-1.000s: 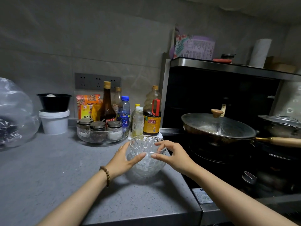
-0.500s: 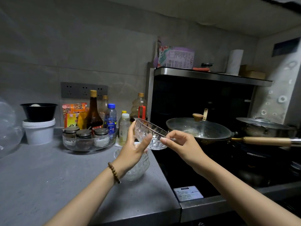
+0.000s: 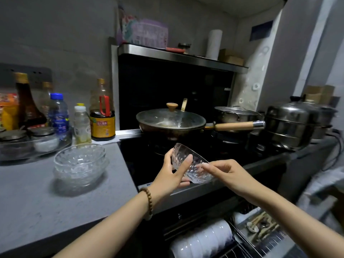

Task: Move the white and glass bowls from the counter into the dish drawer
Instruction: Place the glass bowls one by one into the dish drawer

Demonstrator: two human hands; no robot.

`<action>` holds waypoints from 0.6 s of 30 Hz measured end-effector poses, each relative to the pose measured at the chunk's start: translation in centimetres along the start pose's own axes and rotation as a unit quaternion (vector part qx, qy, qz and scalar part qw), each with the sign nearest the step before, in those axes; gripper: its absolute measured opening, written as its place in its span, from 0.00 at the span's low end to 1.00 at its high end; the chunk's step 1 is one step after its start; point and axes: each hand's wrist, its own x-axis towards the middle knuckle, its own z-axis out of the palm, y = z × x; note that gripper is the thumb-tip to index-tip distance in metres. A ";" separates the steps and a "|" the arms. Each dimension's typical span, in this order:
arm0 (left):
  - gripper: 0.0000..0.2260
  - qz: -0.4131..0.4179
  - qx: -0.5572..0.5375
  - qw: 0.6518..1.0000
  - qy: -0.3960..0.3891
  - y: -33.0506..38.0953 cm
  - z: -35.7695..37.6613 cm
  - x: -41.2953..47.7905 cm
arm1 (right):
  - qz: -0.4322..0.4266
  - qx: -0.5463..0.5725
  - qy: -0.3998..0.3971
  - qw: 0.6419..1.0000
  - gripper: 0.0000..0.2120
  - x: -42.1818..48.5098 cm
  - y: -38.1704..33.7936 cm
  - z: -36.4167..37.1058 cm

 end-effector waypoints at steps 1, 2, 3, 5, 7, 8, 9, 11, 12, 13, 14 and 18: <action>0.43 -0.016 -0.004 1.000 -0.008 -0.8 1.1 0.3 | 0.011 0.010 -0.005 1.000 0.14 -0.7 0.6 -0.6; 0.43 -0.030 -0.006 0.999 -0.014 -1.7 2.1 0.6 | 0.017 0.017 -0.008 1.000 0.12 -1.3 1.2 -1.1; 0.42 -0.042 -0.009 0.999 -0.019 -2.6 3.1 0.9 | 0.021 0.022 -0.007 1.000 0.11 -1.9 1.9 -1.7; 0.41 -0.057 -0.011 0.998 -0.033 -4.3 4.8 1.5 | 0.031 0.035 -0.006 0.999 0.09 -3.1 3.4 -2.7; 0.41 -0.076 -0.007 0.996 -0.054 -6.0 6.1 2.1 | 0.052 0.046 -0.009 0.998 0.09 -4.2 5.1 -3.7; 0.42 -0.091 -0.006 0.994 -0.067 -6.9 6.8 2.3 | 0.063 0.047 -0.012 0.997 0.09 -4.6 6.0 -4.0; 0.42 -0.109 -0.009 0.991 -0.079 -7.9 7.4 2.5 | 0.073 0.045 -0.015 0.996 0.09 -5.1 7.0 -4.3; 0.41 -0.142 -0.013 0.985 -0.092 -9.9 8.5 2.8 | 0.091 0.038 -0.018 0.995 0.11 -5.7 9.2 -4.7; 0.40 -0.156 -0.009 0.983 -0.093 -10.9 9.1 3.0 | 0.101 0.035 -0.020 0.994 0.12 -6.0 10.2 -4.8; 0.39 -0.165 -0.002 0.982 -0.092 -12.0 9.6 3.0 | 0.112 0.035 -0.022 0.993 0.13 -6.3 11.2 -4.9; 0.37 -0.172 0.002 0.981 -0.089 -13.1 10.0 3.1 | 0.124 0.036 -0.026 0.991 0.14 -6.6 12.1 -4.9; 0.30 -0.203 -0.005 0.976 -0.079 -17.0 11.3 3.3 | 0.173 0.052 -0.031 0.983 0.13 -7.3 15.0 -5.0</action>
